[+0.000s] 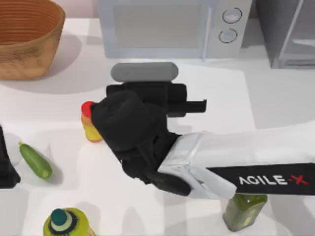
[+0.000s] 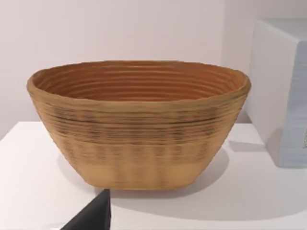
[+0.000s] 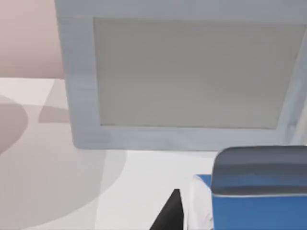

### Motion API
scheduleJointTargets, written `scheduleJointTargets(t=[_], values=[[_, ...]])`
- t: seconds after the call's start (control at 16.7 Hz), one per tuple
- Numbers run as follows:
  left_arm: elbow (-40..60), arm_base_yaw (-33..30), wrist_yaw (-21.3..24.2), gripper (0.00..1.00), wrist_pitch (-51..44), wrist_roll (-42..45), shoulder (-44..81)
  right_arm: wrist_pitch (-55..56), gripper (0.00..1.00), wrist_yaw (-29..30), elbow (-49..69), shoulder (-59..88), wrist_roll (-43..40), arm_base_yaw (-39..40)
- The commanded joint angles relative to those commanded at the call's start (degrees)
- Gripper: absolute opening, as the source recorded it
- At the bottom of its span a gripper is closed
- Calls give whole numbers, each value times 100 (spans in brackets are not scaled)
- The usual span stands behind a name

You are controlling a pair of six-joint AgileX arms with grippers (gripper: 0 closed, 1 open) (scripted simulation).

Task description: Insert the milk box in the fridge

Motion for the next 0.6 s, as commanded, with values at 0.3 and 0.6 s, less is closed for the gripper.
scheduleJointTargets(t=[0.3, 0.6], values=[[0, 0, 0, 100, 0, 0, 0, -382, 0, -633, -1037, -1201, -415, -900], [0, 0, 0, 100, 0, 0, 0, -604, 0, -1627, -2104, -3517, -656, -2021]])
